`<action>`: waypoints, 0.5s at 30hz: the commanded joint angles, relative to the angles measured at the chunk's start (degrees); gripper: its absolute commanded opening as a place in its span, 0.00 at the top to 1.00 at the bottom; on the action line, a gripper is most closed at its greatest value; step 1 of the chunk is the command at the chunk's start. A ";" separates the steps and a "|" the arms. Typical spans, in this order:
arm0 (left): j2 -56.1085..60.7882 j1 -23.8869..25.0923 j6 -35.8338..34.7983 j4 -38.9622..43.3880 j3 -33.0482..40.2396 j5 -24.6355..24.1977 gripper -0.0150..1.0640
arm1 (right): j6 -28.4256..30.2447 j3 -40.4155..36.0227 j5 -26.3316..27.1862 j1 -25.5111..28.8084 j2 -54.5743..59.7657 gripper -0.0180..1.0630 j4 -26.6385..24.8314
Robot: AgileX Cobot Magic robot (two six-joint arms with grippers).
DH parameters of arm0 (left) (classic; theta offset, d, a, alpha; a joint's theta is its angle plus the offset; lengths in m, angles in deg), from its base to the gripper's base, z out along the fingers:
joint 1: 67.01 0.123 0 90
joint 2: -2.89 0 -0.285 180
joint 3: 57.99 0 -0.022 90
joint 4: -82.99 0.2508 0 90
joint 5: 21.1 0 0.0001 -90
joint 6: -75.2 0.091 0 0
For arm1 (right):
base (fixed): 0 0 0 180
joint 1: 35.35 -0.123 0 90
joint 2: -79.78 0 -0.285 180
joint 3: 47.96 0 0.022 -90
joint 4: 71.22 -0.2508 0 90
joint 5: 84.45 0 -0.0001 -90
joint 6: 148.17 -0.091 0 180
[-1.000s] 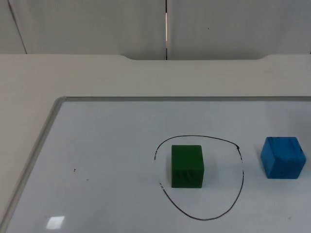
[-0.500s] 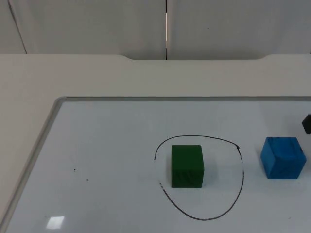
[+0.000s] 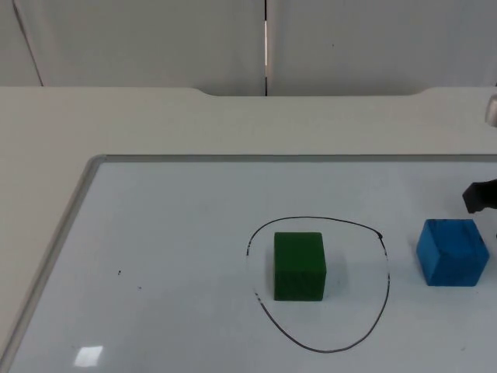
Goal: Push the two cubes into the marked area.
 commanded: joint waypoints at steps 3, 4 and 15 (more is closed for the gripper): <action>0.24 0.14 0.22 0.11 0.76 0.14 0.99 | -0.54 -0.43 0.42 -0.18 0.19 0.98 1.73; 0.24 0.14 0.22 0.11 0.76 0.14 0.99 | -0.54 -0.43 0.55 -0.18 0.19 0.98 1.73; 0.24 0.14 0.22 0.11 0.87 0.14 0.99 | -1.89 -0.43 7.21 -0.18 6.90 0.98 1.62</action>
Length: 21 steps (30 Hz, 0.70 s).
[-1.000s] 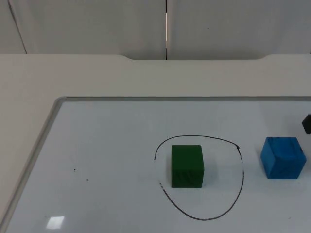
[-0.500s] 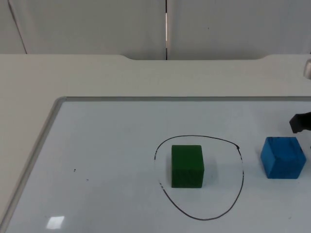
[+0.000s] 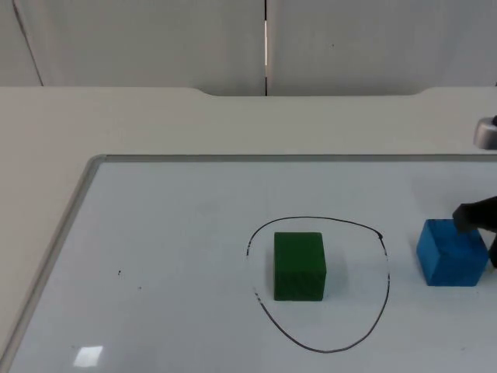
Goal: Push the two cubes into the marked area.
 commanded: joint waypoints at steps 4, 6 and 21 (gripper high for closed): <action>0.24 0.14 0.11 0.11 0.29 0.14 0.99 | -0.54 -0.43 4.41 -0.14 1.22 0.98 0.17; 0.24 0.14 0.11 0.11 0.29 0.14 0.99 | -0.54 -0.43 4.67 -0.14 1.34 0.98 0.17; 0.24 0.14 0.11 0.11 0.29 0.14 0.99 | -0.54 -0.33 6.30 -0.52 1.59 0.98 -1.66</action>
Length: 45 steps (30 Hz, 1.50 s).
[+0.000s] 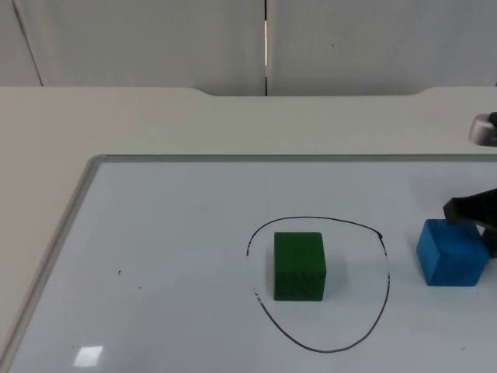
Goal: Push the two cubes into the marked area.
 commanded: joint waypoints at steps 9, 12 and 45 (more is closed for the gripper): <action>0.24 0.14 0.01 0.11 0.22 0.14 0.99 | -0.17 -0.33 2.57 -2.68 0.05 0.98 -0.60; 0.24 0.14 0.01 0.11 0.22 0.14 0.99 | -0.17 -0.33 2.72 -2.68 0.05 0.98 -0.72; 0.24 0.14 -0.11 0.11 0.25 0.14 0.99 | -2.10 -0.33 3.47 -8.82 0.05 0.98 -2.23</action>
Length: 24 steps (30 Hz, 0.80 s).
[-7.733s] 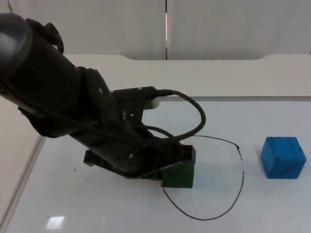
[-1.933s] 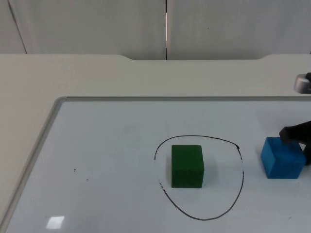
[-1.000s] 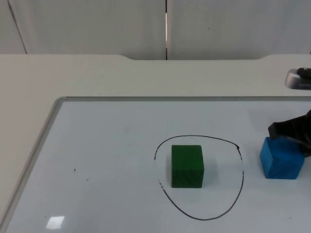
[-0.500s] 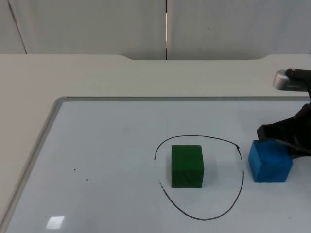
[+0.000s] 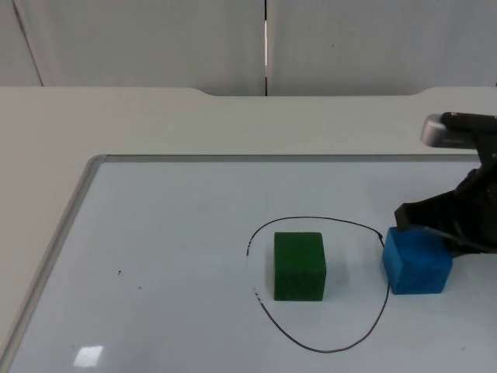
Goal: Push the two cubes into the marked area.
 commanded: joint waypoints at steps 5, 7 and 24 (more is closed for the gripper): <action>0.24 0.14 -0.11 0.11 0.25 0.14 0.99 | -1.00 -0.33 -1.34 -0.31 0.05 0.98 -0.11; 0.24 0.14 -0.11 0.11 0.25 0.14 0.99 | -1.17 -0.33 -2.24 -0.71 0.05 0.98 -0.11; 0.24 0.14 -0.26 0.11 0.25 0.14 0.99 | -1.17 -0.33 -0.92 -0.98 0.05 0.98 -4.18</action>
